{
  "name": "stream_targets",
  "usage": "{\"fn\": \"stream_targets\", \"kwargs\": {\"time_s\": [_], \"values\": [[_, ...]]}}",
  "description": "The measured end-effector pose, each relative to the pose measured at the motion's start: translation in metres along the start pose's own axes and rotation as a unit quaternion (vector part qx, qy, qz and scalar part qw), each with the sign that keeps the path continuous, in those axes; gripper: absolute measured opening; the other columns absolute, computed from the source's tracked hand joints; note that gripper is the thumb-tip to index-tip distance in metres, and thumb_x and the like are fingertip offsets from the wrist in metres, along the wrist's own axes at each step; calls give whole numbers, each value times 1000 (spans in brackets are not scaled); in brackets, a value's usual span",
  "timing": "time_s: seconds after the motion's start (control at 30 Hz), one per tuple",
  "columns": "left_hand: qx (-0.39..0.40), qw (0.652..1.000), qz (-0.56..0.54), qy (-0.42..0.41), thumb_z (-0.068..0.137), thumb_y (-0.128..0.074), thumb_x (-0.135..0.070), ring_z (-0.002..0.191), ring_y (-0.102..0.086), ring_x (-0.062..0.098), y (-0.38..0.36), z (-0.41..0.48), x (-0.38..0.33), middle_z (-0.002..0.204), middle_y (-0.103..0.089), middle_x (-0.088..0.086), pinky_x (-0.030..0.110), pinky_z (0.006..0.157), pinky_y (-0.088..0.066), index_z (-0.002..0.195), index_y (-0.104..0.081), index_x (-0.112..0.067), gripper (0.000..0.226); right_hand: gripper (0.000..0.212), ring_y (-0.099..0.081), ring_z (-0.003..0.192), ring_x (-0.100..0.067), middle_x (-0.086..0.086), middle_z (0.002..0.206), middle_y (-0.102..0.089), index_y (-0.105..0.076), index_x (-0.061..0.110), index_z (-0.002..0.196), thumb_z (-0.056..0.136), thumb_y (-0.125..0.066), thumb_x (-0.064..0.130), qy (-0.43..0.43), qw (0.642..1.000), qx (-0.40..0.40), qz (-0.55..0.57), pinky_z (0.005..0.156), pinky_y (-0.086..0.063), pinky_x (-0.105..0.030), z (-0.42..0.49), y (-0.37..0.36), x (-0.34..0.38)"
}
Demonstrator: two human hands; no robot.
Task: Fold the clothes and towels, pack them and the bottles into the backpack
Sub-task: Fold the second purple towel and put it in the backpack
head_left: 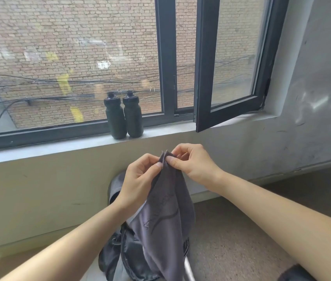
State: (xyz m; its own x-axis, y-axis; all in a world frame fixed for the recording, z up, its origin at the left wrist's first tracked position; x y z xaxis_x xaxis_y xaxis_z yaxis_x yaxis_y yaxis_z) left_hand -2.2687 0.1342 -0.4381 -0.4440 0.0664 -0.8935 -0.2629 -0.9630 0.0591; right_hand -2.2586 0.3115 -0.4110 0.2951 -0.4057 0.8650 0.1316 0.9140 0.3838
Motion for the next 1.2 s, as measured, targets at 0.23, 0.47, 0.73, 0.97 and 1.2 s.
{"fn": "stream_targets", "kwargs": {"time_s": [0.23, 0.47, 0.73, 0.97, 1.2], "values": [[67, 998, -19, 1, 95, -59, -13, 77, -56, 12, 1, 1, -4, 81, -65, 5, 19, 70, -48, 94, -61, 9, 22, 21, -67, 90, -8, 4, 102, -73, -72, 25, 115, 94, -72, 24, 3, 995, 92, 45, 81, -54, -20, -3, 6, 1], [40, 998, 54, 9, 99, -63, -1, 80, -70, 17, 2, 0, -6, 91, -77, 6, 32, 73, -58, 104, -69, -8, 11, 9, -65, 75, -11, -1, 80, -72, -71, 17, 84, 91, -75, 17, 12, 997, 43, 64, 71, -55, -25, -2, 8, -2], [98, 981, 164, 20, 89, -70, 1, 63, -62, 15, 15, -1, 7, 83, -70, 8, 29, 66, -51, 91, -72, -25, 26, 12, -58, 70, -8, -14, 82, -71, -66, 6, 86, 92, -74, 13, 57, 998, -12, 10, 67, -50, -21, 2, 13, -3], [209, 947, 229, 78, 75, -63, -29, 84, -63, 18, 9, -7, 17, 93, -71, -4, 35, 80, -52, 85, -79, -32, 19, 13, -59, 71, -12, -8, 79, -69, -65, 12, 83, 92, -75, 15, 67, 995, -67, -18, 70, -53, -33, 6, 15, -10], [297, 863, 407, 42, 70, -65, -62, 108, -45, 20, 8, -12, 31, 106, -54, 5, 40, 101, -42, 81, -68, -43, 22, 29, -51, 61, -5, 12, 65, -60, -57, 26, 70, 90, -75, 17, 64, 987, -135, -65, 63, -44, -20, 8, 23, -13]]}}
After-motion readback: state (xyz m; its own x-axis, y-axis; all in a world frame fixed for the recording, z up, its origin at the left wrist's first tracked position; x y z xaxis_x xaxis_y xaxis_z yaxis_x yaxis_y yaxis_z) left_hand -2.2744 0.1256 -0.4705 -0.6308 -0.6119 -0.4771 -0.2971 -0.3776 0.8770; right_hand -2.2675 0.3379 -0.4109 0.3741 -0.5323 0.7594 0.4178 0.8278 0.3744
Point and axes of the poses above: each hand's wrist, its own z-axis towards the middle knuckle, its own y-axis out of the back of the hand, x = y × z, the point moved 1 cm from there along z, towards the middle knuckle
